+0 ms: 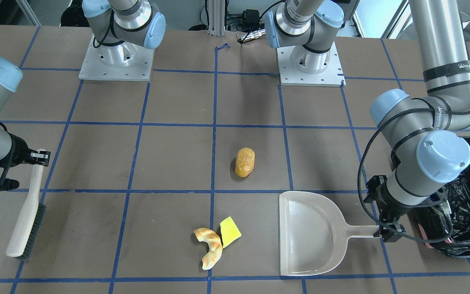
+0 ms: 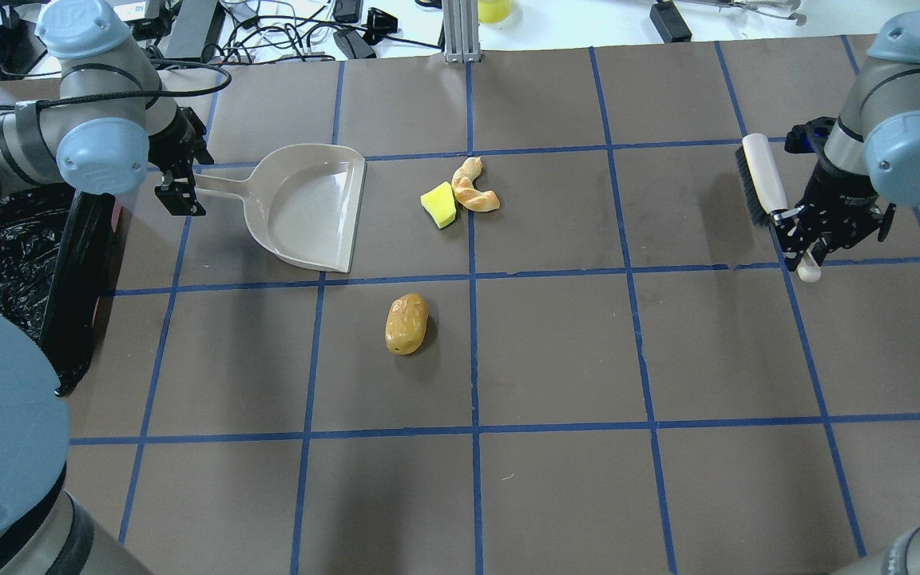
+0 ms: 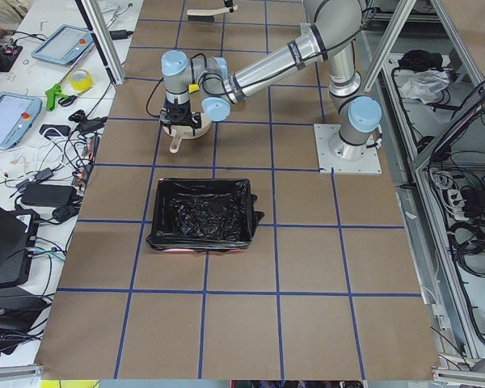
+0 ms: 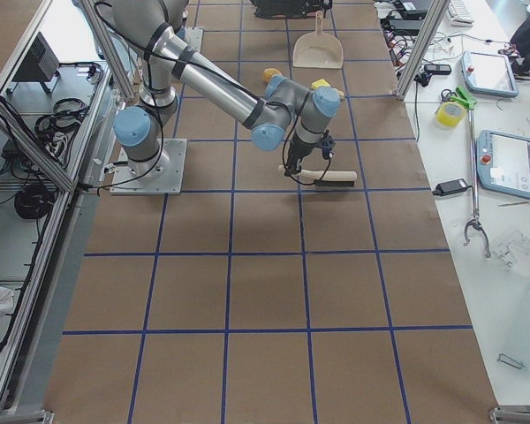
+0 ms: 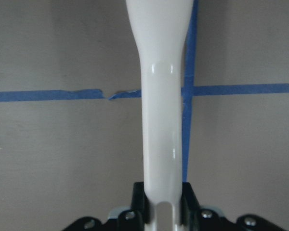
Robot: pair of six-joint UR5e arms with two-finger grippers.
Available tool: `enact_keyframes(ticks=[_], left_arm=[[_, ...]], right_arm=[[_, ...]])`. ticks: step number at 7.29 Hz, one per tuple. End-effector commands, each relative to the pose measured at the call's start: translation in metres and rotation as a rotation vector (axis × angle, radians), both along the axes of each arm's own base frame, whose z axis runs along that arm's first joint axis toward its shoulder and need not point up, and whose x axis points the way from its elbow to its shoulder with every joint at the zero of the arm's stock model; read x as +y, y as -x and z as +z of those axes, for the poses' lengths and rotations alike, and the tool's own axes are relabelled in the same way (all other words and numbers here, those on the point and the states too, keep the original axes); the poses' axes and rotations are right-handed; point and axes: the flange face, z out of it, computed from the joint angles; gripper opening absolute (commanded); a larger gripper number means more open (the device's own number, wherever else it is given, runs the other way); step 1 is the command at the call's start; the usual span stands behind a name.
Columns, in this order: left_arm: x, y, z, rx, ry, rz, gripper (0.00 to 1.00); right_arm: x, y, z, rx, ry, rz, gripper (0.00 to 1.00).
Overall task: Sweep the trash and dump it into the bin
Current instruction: 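Carry the brush with the right gripper toward the sponge and peel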
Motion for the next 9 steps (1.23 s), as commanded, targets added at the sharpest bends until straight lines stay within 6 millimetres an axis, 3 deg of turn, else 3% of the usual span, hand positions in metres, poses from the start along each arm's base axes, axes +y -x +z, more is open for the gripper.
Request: enact_keyframes(ticks=[1,4,7,8,9], left_arm=[[-0.013,-0.001,-0.012,-0.010,0.044,-0.009,0.95],[-0.017,-0.002,-0.029,-0.007,0.030,-0.011,0.95],[-0.013,-0.003,-0.031,-0.014,0.009,-0.008,0.94],[-0.014,-0.003,-0.030,-0.013,0.014,-0.008,0.66],[-0.014,-0.001,-0.027,-0.007,0.022,-0.007,0.27]], right_arm=[[0.005,-0.077,0.020,0.030,0.006,0.052,0.00],[0.026,-0.228,0.013,0.076,0.034,0.063,0.00],[-0.006,-0.314,0.001,0.095,-0.003,0.111,0.00],[-0.011,-0.339,-0.001,0.102,-0.002,0.090,0.00],[-0.009,-0.355,0.001,0.096,0.005,0.062,0.00]])
